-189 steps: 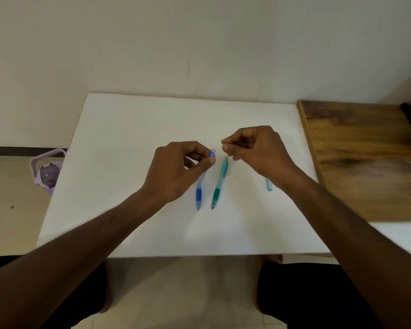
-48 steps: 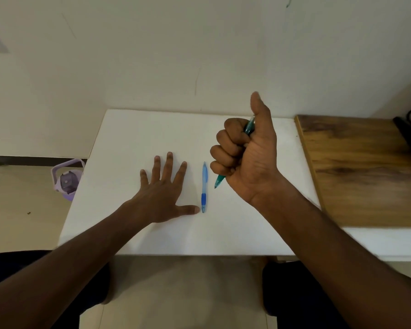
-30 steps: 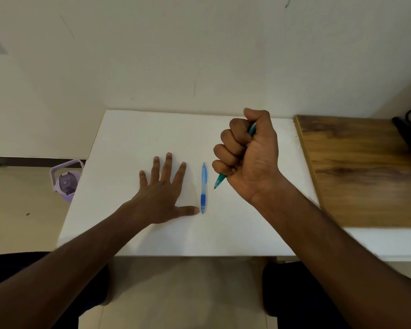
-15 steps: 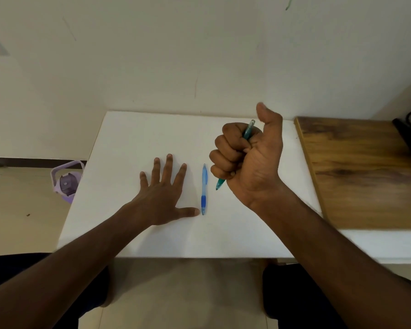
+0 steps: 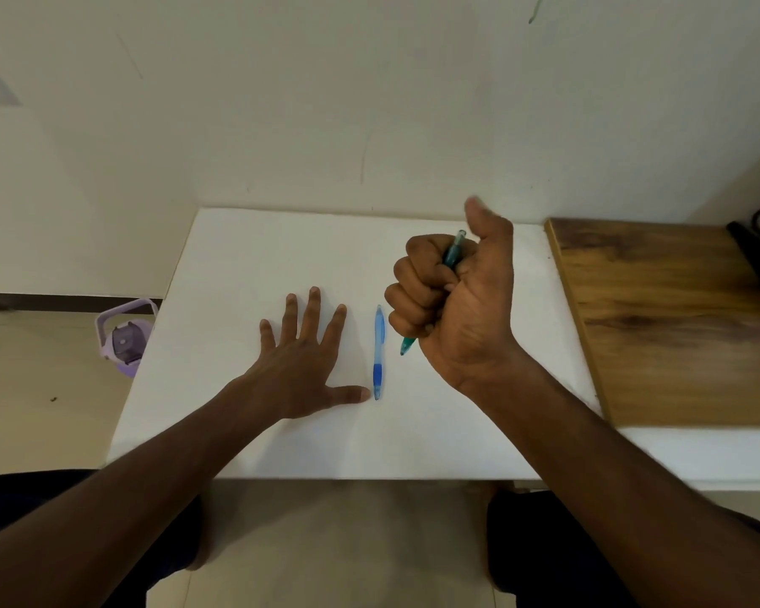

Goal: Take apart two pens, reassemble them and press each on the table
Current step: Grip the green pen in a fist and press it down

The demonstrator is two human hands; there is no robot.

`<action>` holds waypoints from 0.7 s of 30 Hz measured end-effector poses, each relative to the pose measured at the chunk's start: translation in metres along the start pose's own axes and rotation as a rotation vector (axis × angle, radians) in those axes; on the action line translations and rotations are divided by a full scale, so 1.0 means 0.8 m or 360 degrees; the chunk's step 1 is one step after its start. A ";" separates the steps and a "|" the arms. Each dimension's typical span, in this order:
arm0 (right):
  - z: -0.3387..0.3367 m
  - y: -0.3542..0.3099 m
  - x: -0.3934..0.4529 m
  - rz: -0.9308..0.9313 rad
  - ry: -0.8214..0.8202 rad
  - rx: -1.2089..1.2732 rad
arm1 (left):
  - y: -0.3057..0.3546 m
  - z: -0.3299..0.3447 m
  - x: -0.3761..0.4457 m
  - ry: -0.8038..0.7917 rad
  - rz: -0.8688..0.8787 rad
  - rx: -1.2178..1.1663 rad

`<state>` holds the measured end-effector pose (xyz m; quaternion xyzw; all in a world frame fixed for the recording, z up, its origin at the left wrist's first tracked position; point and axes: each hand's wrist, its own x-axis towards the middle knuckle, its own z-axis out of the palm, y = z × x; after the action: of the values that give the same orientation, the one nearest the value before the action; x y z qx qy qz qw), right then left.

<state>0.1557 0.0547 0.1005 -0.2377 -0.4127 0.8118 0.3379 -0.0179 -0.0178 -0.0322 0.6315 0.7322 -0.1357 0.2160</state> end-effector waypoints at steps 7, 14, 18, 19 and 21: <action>0.000 0.006 0.007 0.0031 0.0163 0.0004 | -0.003 0.003 0.002 -0.0001 0.0007 -0.0007; 0.007 0.002 0.010 0.0044 0.0198 0.0023 | -0.001 -0.006 -0.005 -0.0042 0.0004 -0.0042; 0.006 0.004 0.007 0.0044 0.0141 0.0047 | 0.001 -0.009 -0.006 -0.0058 -0.0008 -0.0035; 0.005 0.004 0.007 0.0046 0.0117 0.0053 | 0.001 -0.010 -0.006 -0.0063 -0.0012 -0.0034; 0.003 0.004 0.007 0.0060 0.0097 0.0064 | 0.002 -0.010 -0.005 -0.0063 -0.0013 -0.0031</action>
<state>0.1492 0.0564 0.0983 -0.2633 -0.3812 0.8185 0.3398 -0.0173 -0.0173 -0.0236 0.6235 0.7317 -0.1419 0.2361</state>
